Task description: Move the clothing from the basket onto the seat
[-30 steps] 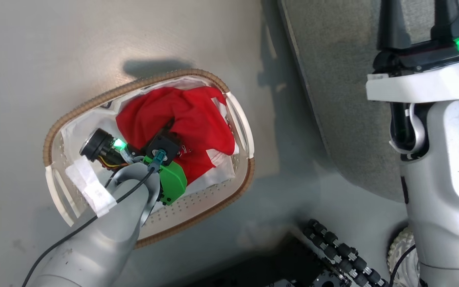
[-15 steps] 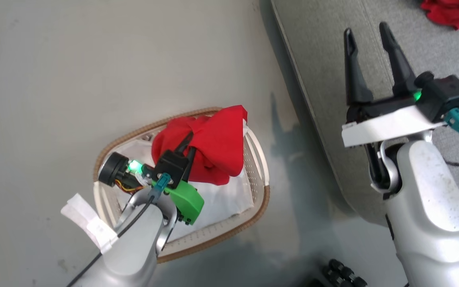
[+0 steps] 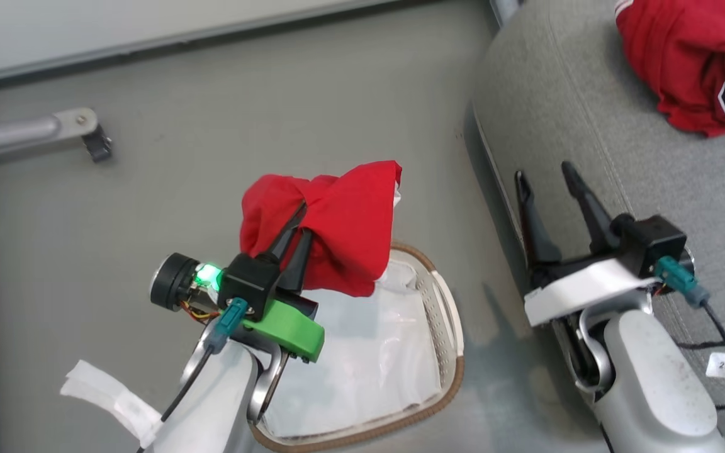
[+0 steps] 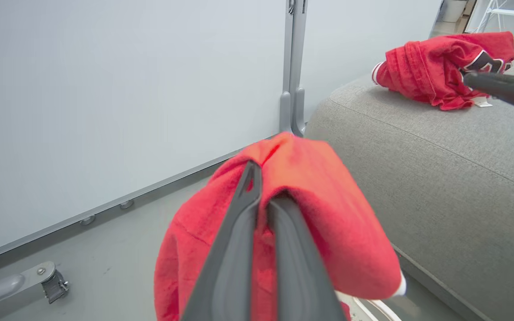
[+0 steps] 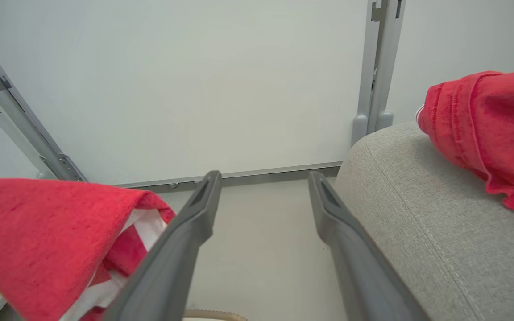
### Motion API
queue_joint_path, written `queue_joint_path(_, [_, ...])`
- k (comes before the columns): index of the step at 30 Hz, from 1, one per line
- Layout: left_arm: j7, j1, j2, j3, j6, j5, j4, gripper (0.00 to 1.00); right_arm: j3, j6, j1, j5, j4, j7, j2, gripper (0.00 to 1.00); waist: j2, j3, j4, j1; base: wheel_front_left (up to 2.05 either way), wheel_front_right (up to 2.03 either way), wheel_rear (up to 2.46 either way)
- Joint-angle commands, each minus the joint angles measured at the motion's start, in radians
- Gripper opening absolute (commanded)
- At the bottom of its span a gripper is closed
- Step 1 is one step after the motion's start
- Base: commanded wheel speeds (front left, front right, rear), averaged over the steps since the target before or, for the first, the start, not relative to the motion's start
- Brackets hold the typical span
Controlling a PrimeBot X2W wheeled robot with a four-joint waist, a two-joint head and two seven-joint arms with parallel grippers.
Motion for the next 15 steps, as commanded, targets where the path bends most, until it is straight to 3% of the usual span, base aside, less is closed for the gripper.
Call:
queue_joint_path(1, [-0.001,0.028,-0.006,0.016,-0.006,0.000,-0.025,0.00,0.006,-0.001,0.032,0.005,0.008,-0.002,-0.006,1.00,0.0053,-0.131,0.073,0.0001,0.00,0.00,0.00])
queue_joint_path(10, [-0.001,0.063,-0.018,0.097,-0.021,0.007,-0.131,0.00,0.052,-0.001,0.118,0.013,0.045,-0.002,-0.007,1.00,0.0053,-0.221,0.075,0.0001,0.00,0.00,0.00])
queue_joint_path(15, [-0.001,0.059,-0.022,0.116,-0.024,0.015,-0.158,0.00,0.169,-0.001,0.123,-0.008,0.050,-0.002,-0.038,1.00,0.0053,-0.239,0.085,0.0001,0.00,0.00,0.00])
